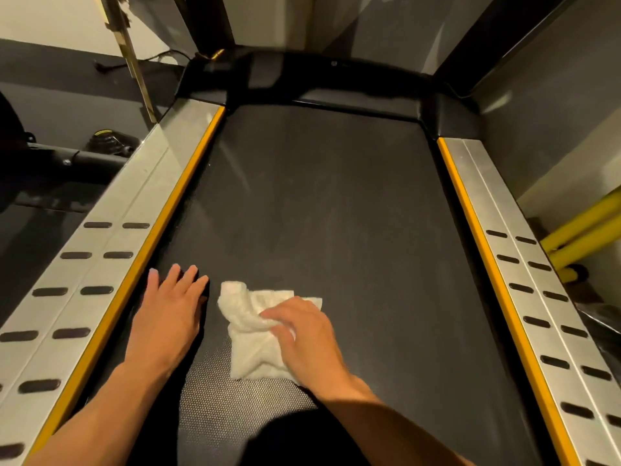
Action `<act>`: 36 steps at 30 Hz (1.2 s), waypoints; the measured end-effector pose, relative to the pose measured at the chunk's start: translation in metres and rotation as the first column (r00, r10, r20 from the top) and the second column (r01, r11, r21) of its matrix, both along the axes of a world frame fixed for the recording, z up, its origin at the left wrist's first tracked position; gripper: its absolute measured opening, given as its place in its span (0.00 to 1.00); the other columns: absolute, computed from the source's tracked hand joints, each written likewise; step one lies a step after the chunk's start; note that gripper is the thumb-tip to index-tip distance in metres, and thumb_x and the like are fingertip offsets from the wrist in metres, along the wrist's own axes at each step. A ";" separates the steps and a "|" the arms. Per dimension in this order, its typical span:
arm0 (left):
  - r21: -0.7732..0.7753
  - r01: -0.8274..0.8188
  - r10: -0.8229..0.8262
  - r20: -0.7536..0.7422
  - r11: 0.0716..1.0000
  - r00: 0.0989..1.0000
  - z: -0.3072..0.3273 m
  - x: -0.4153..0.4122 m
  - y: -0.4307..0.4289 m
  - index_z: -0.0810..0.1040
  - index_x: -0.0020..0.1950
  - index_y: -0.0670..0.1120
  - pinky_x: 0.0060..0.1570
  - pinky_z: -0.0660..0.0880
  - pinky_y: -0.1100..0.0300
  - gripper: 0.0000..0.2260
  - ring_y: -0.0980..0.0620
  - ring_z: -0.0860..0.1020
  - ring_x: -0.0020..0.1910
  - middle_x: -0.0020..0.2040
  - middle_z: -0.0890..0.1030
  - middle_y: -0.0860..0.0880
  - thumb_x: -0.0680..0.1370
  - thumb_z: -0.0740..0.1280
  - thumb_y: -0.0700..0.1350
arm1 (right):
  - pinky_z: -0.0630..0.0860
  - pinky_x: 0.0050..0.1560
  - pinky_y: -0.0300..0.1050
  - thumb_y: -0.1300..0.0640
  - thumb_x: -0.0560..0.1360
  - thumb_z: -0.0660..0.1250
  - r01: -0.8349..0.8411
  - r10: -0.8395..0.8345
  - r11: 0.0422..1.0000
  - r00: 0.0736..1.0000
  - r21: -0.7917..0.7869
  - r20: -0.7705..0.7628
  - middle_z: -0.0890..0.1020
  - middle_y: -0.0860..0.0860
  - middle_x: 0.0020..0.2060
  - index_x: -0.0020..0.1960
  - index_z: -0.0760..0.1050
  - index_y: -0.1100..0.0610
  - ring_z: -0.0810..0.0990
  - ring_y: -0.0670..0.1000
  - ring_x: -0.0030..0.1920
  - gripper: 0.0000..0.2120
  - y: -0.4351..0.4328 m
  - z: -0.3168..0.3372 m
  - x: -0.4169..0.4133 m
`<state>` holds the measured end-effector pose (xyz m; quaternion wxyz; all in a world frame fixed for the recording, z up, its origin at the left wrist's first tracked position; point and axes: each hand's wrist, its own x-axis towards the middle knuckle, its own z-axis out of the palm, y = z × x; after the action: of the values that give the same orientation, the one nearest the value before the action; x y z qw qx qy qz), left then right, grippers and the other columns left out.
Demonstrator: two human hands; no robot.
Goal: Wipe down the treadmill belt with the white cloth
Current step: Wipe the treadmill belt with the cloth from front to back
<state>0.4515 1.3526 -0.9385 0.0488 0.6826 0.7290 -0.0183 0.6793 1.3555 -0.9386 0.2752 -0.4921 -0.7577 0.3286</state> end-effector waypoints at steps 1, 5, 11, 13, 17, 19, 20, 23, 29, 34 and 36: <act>0.024 -0.018 0.020 -0.067 1.000 0.998 0.001 -0.006 -0.002 0.75 0.67 0.42 0.69 0.56 0.36 0.20 0.34 0.68 0.69 0.69 0.73 0.37 0.75 0.68 0.40 | 0.71 0.57 0.46 0.65 0.73 0.64 0.074 -0.074 0.997 0.996 -0.004 -0.044 0.81 0.49 0.49 0.52 0.81 0.52 0.77 0.50 0.52 0.13 0.011 0.002 -0.001; 0.066 -0.145 0.151 -0.102 0.987 0.983 0.009 -0.021 -0.009 0.70 0.68 0.36 0.64 0.61 0.32 0.24 0.30 0.67 0.66 0.67 0.70 0.31 0.77 0.66 0.48 | 0.71 0.56 0.49 0.64 0.75 0.63 0.178 -0.174 0.984 0.979 -0.026 0.110 0.79 0.51 0.52 0.57 0.79 0.50 0.76 0.53 0.54 0.16 0.050 0.000 -0.008; 0.099 -0.190 0.197 -0.057 0.977 0.979 0.016 -0.024 -0.013 0.75 0.56 0.36 0.53 0.70 0.37 0.21 0.36 0.69 0.53 0.52 0.76 0.37 0.79 0.61 0.55 | 0.69 0.54 0.45 0.66 0.74 0.62 -0.141 0.145 0.989 0.973 -0.033 0.178 0.79 0.49 0.51 0.58 0.79 0.49 0.74 0.53 0.54 0.18 0.018 0.004 -0.035; 0.055 -0.209 0.210 -0.021 0.976 0.977 0.014 -0.029 -0.012 0.72 0.65 0.37 0.61 0.68 0.38 0.25 0.35 0.69 0.61 0.64 0.72 0.37 0.80 0.59 0.57 | 0.70 0.53 0.45 0.65 0.74 0.62 -0.129 0.129 0.992 0.984 -0.003 0.123 0.79 0.50 0.50 0.57 0.80 0.50 0.75 0.53 0.53 0.17 0.030 0.013 -0.042; 0.053 -0.253 0.245 0.131 0.966 0.961 0.026 -0.030 -0.014 0.72 0.69 0.43 0.59 0.72 0.42 0.20 0.38 0.70 0.65 0.72 0.67 0.44 0.79 0.64 0.48 | 0.71 0.52 0.48 0.64 0.75 0.62 0.017 -0.023 0.999 0.974 0.028 0.228 0.78 0.50 0.53 0.60 0.77 0.49 0.75 0.53 0.54 0.17 0.070 0.007 -0.046; 0.052 -0.233 0.222 0.157 0.971 0.962 0.029 -0.040 -0.017 0.73 0.69 0.47 0.61 0.73 0.43 0.17 0.42 0.70 0.69 0.74 0.67 0.49 0.79 0.63 0.45 | 0.71 0.48 0.49 0.63 0.75 0.61 0.010 -0.020 0.999 0.960 0.036 0.280 0.78 0.48 0.52 0.58 0.77 0.48 0.74 0.52 0.52 0.16 0.065 0.001 -0.047; 0.039 -0.252 0.240 0.193 0.967 0.951 0.031 -0.043 -0.018 0.72 0.70 0.49 0.62 0.72 0.43 0.19 0.43 0.68 0.71 0.75 0.65 0.51 0.79 0.63 0.43 | 0.69 0.46 0.47 0.64 0.75 0.61 -0.041 0.022 0.998 0.953 0.056 0.303 0.78 0.48 0.51 0.57 0.77 0.49 0.74 0.53 0.51 0.16 0.054 -0.001 -0.050; 0.048 -0.333 0.305 0.293 0.942 0.906 0.029 -0.044 -0.018 0.71 0.71 0.49 0.59 0.74 0.44 0.24 0.43 0.71 0.69 0.75 0.66 0.51 0.76 0.63 0.34 | 0.70 0.52 0.49 0.66 0.74 0.61 -0.275 0.252 0.961 0.922 0.038 0.292 0.78 0.50 0.53 0.59 0.77 0.50 0.73 0.53 0.54 0.18 0.020 0.007 -0.060; 0.108 -0.360 0.300 0.366 0.927 0.881 0.020 -0.050 -0.017 0.71 0.71 0.49 0.61 0.71 0.47 0.30 0.42 0.74 0.65 0.73 0.69 0.50 0.72 0.62 0.28 | 0.72 0.53 0.53 0.62 0.76 0.61 -0.065 0.055 0.997 0.969 0.034 0.240 0.76 0.53 0.54 0.62 0.74 0.52 0.73 0.56 0.55 0.16 0.056 0.014 -0.082; 0.163 -0.329 0.251 0.373 0.930 0.893 0.015 -0.057 -0.017 0.73 0.69 0.48 0.59 0.73 0.48 0.26 0.43 0.76 0.63 0.71 0.72 0.50 0.74 0.63 0.30 | 0.69 0.52 0.54 0.54 0.78 0.62 -0.158 0.119 0.985 0.905 0.064 0.408 0.70 0.54 0.58 0.67 0.65 0.54 0.68 0.57 0.57 0.19 0.020 0.011 -0.092; 0.179 -0.331 0.251 0.361 0.927 0.898 0.013 -0.059 -0.015 0.74 0.68 0.50 0.56 0.74 0.48 0.23 0.42 0.78 0.60 0.68 0.75 0.49 0.75 0.63 0.32 | 0.67 0.50 0.50 0.60 0.77 0.61 -0.272 0.233 0.960 0.910 0.068 0.342 0.71 0.54 0.57 0.66 0.66 0.54 0.68 0.55 0.56 0.18 0.000 0.012 -0.089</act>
<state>0.3930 1.3374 -0.9257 0.0912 0.5593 0.8015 0.1910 0.5901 1.3557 -0.9262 0.1268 -0.4216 -0.8678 0.2305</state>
